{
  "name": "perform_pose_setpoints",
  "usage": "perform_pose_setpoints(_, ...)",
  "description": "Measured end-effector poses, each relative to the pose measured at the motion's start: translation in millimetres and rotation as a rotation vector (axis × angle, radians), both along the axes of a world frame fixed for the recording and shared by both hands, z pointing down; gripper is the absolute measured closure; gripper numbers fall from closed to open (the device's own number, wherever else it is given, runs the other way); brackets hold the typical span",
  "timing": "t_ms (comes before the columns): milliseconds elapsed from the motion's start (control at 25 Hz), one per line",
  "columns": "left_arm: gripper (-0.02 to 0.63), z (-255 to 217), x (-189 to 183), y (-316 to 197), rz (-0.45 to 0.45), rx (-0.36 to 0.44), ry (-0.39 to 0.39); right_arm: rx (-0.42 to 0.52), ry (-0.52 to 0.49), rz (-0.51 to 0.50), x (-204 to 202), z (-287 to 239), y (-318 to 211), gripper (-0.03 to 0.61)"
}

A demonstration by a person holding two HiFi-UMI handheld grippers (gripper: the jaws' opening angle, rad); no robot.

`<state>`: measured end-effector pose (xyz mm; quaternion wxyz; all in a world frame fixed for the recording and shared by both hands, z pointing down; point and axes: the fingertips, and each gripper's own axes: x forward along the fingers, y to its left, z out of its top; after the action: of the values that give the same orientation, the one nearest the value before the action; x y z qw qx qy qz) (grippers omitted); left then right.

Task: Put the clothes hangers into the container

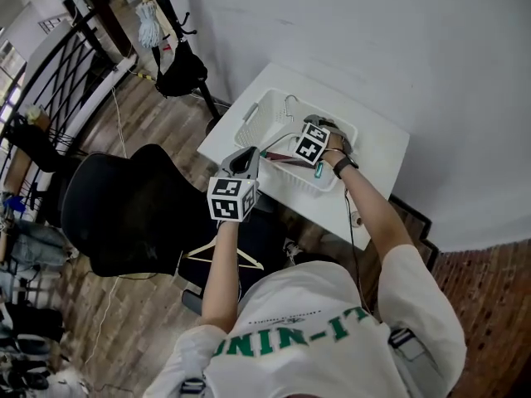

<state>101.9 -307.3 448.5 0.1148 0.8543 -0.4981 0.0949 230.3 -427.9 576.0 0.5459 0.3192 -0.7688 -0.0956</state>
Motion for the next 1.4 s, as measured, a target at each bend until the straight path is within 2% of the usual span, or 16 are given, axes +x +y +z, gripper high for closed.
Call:
perform_pose_setpoints(40, 0.598, 1.9, -2.0, -1.0, -0.006, -0.002, 0.001, -0.022, -0.041, -0.005, -2.7, -0.7, -0.1, 0.270)
perform_pose_setpoints(160, 0.598, 3.0, -9.0, -0.9, -0.028, -0.006, 0.003, -0.048, -0.146, -0.006, -6.8, -11.0, 0.7, 0.238)
perform_pose_setpoints(400, 0.598, 3.4, -24.5, 4.0, -0.070, -0.005, 0.003, -0.011, -0.235, -0.032, -17.1, -39.7, 6.8, 0.236)
perform_pose_setpoints(640, 0.598, 5.9, -39.6, 12.5, -0.113, -0.002, -0.019, 0.027, -0.270, -0.135, -56.6, -68.0, 18.4, 0.236)
perform_pose_setpoints(960, 0.598, -1.4, -98.5, 53.7, -0.247, -0.001, -0.027, 0.015, -0.315, -0.322, -153.7, -96.2, 63.2, 0.247)
perform_pose_setpoints(1200, 0.598, 2.9, -168.5, 94.5, -0.408, -0.007, -0.016, -0.039, -0.325, -0.477, -240.7, -84.8, 103.4, 0.247)
perform_pose_setpoints(1400, 0.598, 10.8, -218.2, 142.6, -0.531, -0.026, -0.024, -0.107, -0.321, -0.615, -306.3, -69.8, 157.6, 0.247)
